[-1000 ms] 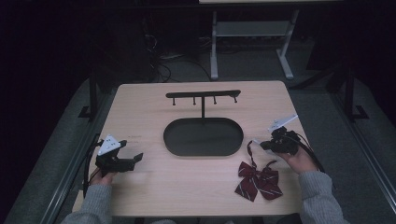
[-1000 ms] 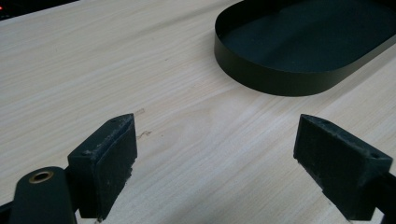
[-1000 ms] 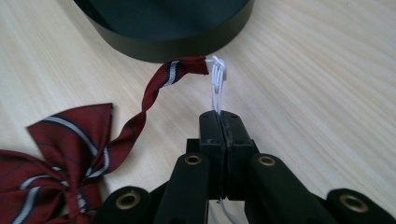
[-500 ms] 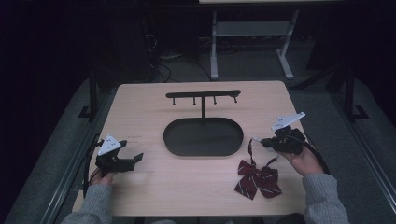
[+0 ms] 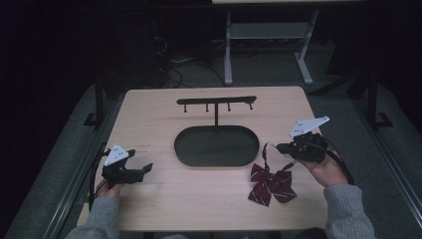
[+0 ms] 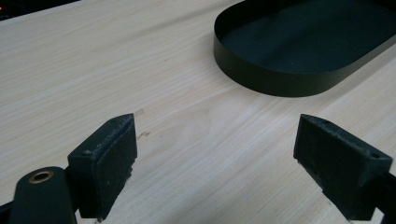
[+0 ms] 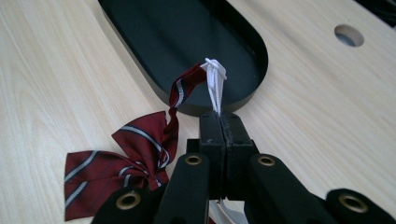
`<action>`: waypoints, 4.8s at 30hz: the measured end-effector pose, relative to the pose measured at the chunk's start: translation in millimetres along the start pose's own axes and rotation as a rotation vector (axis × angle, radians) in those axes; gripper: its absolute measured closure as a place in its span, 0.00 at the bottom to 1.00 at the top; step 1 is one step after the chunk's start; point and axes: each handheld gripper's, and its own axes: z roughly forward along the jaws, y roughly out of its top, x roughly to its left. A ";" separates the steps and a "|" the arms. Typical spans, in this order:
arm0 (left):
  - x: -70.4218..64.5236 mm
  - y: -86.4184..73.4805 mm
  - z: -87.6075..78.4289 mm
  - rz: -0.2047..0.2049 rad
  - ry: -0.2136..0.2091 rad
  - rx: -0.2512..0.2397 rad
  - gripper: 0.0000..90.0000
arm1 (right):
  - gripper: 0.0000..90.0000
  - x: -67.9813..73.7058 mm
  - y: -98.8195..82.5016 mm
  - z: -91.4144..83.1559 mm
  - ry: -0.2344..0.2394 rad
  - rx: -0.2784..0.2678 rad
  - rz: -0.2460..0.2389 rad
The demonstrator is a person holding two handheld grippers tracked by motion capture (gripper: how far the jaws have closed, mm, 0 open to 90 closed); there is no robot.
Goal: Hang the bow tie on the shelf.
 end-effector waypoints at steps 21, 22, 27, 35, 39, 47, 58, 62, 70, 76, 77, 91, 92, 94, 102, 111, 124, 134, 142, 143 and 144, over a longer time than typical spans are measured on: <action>0.3 0.5 0.4 -0.008 0.005 -0.007 0.14 | 0.99 5.8 29.0 -16.2 -0.003 -0.029 -0.052; 0.3 0.5 0.3 -0.010 0.005 -0.011 0.14 | 0.99 5.9 30.2 -16.3 -0.006 -0.030 -0.055; 0.5 0.7 0.2 -0.002 0.004 -0.011 0.14 | 0.99 6.8 38.2 -16.4 0.000 -0.043 -0.069; -1.1 0.2 2.0 -0.011 -0.002 -0.013 0.14 | 0.99 8.1 53.7 -23.1 -0.001 -0.048 -0.089; -1.4 0.5 1.9 -0.006 -0.007 -0.008 0.14 | 0.99 8.0 63.9 -25.9 -0.001 -0.052 -0.102; -0.7 1.0 0.0 -0.002 -0.007 -0.012 0.14 | 0.99 6.8 84.2 -26.8 0.004 -0.074 -0.117; -0.9 1.0 -0.6 0.002 -0.006 -0.012 0.14 | 0.99 0.3 112.6 -18.6 0.026 -0.073 -0.137; -1.3 0.9 -0.4 0.004 -0.005 -0.017 0.14 | 0.99 -3.7 121.4 -13.0 0.037 -0.074 -0.137; -1.1 1.0 -0.8 0.006 -0.003 -0.015 0.14 | 0.99 -7.4 130.5 -4.5 0.054 -0.071 -0.135; -0.9 0.9 -1.1 0.004 -0.001 -0.015 0.14 | 0.99 -7.6 142.8 -4.6 0.054 -0.071 -0.151; -1.0 0.9 -1.2 0.005 -0.001 -0.016 0.14 | 0.99 -8.0 144.6 -4.7 0.052 -0.071 -0.156; -0.6 0.7 -1.0 0.002 -0.003 -0.015 0.14 | 0.99 -10.5 162.9 4.5 0.057 -0.056 -0.167; -0.6 0.7 -1.1 0.004 -0.003 -0.015 0.14 | 0.99 -10.6 164.3 6.0 0.058 -0.055 -0.164; -0.7 0.7 -1.3 -0.001 -0.002 -0.019 0.14 | 0.99 -11.3 167.1 9.5 0.062 -0.051 -0.168; -0.1 0.4 -1.4 -0.001 -0.003 -0.022 0.14 | 0.99 -18.1 172.4 23.0 0.087 -0.047 -0.152; 0.6 0.6 -2.3 0.002 -0.004 -0.018 0.14 | 0.99 -20.2 181.0 27.4 0.089 -0.037 -0.156; 0.9 0.5 -2.9 0.000 -0.003 -0.014 0.14 | 0.99 -31.1 183.0 39.2 0.092 -0.026 -0.135; 0.5 0.4 -2.1 0.001 -0.006 -0.018 0.14 | 0.99 -36.2 183.0 52.2 0.093 -0.004 -0.119; 0.6 0.3 -1.9 -0.002 -0.007 -0.016 0.14 | 0.99 -38.7 182.9 65.8 0.099 0.031 -0.115; 0.6 0.2 -1.8 0.000 -0.007 -0.016 0.14 | 0.99 -39.0 182.9 66.8 0.099 0.035 -0.112; 0.6 0.2 -1.8 0.000 -0.007 -0.016 0.14 | 0.99 -40.0 182.8 67.8 0.097 0.033 -0.112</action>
